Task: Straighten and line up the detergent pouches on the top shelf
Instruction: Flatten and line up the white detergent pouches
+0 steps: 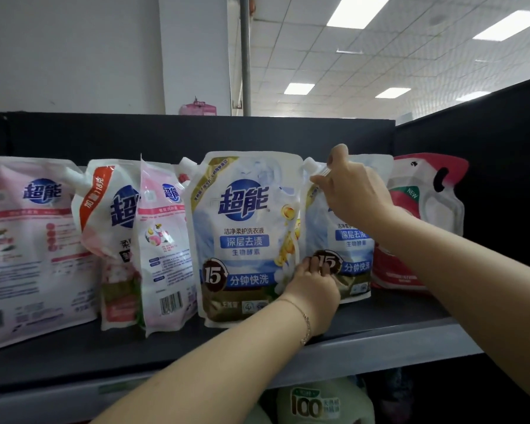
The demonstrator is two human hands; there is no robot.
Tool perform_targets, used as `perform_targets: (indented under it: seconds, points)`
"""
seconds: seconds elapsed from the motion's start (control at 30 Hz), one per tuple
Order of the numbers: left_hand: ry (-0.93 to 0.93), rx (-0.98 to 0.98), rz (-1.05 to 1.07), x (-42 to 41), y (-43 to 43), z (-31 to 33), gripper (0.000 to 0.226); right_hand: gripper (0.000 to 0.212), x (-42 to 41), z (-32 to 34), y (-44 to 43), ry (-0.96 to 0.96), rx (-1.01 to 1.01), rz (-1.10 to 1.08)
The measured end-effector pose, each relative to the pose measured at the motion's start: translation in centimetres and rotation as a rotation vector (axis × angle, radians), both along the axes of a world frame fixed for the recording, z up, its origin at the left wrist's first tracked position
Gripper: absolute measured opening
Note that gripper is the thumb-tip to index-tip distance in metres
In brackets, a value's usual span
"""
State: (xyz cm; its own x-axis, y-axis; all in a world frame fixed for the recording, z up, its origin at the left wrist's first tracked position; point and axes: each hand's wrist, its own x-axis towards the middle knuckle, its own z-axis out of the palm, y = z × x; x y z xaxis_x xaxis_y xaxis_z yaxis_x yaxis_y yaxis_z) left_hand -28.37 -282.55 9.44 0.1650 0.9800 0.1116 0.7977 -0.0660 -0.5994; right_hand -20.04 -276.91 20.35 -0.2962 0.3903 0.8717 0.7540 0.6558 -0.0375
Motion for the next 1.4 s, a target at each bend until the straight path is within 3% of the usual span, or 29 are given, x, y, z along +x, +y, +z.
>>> perform_targets:
  seconds: [0.17, 0.27, 0.43, 0.53, 0.77, 0.93, 1.07, 1.17, 1.23, 1.3, 1.4]
  points:
    - [-0.119, 0.142, -0.263, -0.6, -1.2, 0.7, 0.031, 0.036, -1.3, 0.1, -0.2, 0.141, -0.147, 0.190]
    - [-0.231, 0.212, -0.490, -2.7, -2.8, 1.2, 0.021, 0.034, -2.3, -0.9, -1.5, 0.099, -0.003, 0.177]
    - [-0.208, 0.401, -0.719, -7.9, -5.8, 1.0, 0.011, 0.015, -5.4, -3.1, -4.7, -0.118, 0.244, 0.290]
    - [-0.224, 0.487, -0.627, -11.9, -8.6, 1.3, 0.023, 0.014, -8.1, -4.3, -6.4, -0.235, 0.200, 0.350]
    - [-0.234, 0.664, -0.311, -21.7, -16.2, 0.8, 0.017, 0.017, -14.5, -6.8, -11.0, -0.318, 0.075, 0.496]
    - [-0.240, 0.709, -0.115, -28.7, -20.9, 0.1, 0.025, 0.016, -20.5, -7.7, -15.1, -0.380, 0.047, 0.638]
    - [-0.252, 0.783, 0.091, -32.9, -23.8, 0.1, 0.019, 0.020, -25.2, -8.8, -17.5, -0.376, 0.032, 0.616]
    - [-0.407, 0.782, 0.428, -36.5, -25.1, 0.3, 0.025, 0.022, -28.5, -9.5, -18.9, -0.367, -0.080, 0.561]
    - [-0.635, 0.736, 0.564, -39.1, -25.3, 0.4, 0.041, 0.031, -30.6, -9.9, -19.7, -0.352, -0.213, 0.500]
    - [-0.953, 0.697, 0.536, -41.0, -25.0, 0.6, 0.049, 0.038, -32.5, -10.2, -20.2, -0.309, -0.352, 0.439]
    - [-1.338, 0.624, 0.362, -42.0, -23.9, 0.3, 0.036, 0.051, -34.7, -10.7, -20.8, -0.225, -0.522, 0.422]
